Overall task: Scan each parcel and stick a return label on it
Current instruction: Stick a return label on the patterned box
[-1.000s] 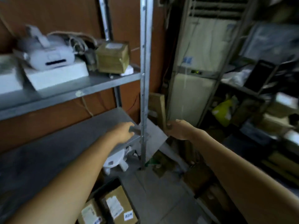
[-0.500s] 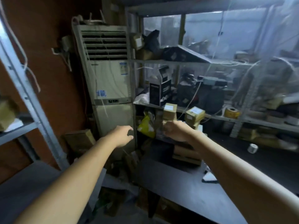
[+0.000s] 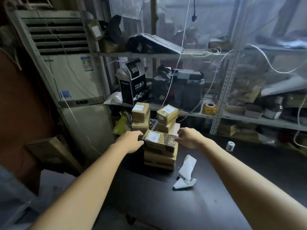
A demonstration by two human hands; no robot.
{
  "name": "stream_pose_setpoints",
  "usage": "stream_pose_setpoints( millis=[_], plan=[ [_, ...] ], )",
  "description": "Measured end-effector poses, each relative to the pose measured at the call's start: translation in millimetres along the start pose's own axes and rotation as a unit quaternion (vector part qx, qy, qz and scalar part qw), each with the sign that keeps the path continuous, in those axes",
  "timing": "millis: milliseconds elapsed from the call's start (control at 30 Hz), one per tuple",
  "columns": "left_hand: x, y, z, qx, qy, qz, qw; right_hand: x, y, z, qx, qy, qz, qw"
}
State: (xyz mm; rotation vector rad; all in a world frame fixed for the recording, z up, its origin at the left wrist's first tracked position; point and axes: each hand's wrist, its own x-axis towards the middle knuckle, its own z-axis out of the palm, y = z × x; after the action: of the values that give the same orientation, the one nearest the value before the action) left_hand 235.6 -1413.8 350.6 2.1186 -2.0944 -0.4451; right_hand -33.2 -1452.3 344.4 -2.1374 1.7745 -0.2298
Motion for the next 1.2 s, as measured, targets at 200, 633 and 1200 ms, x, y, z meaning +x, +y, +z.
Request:
stream_pose_setpoints(
  millis=[200, 633, 1200],
  plan=[
    [61, -13, 33, -0.014, -0.007, -0.033, 0.999, 54, 31, 36, 0.004, -0.023, 0.032, 0.999],
    [194, -48, 104, -0.080, -0.063, -0.088, 0.991, 161, 53, 105, 0.047, -0.066, 0.119, 0.990],
    [163, -1, 99, -0.335, 0.000, -0.091, 0.938, 126, 92, 73, 0.293, -0.066, 0.090, 0.949]
  ],
)
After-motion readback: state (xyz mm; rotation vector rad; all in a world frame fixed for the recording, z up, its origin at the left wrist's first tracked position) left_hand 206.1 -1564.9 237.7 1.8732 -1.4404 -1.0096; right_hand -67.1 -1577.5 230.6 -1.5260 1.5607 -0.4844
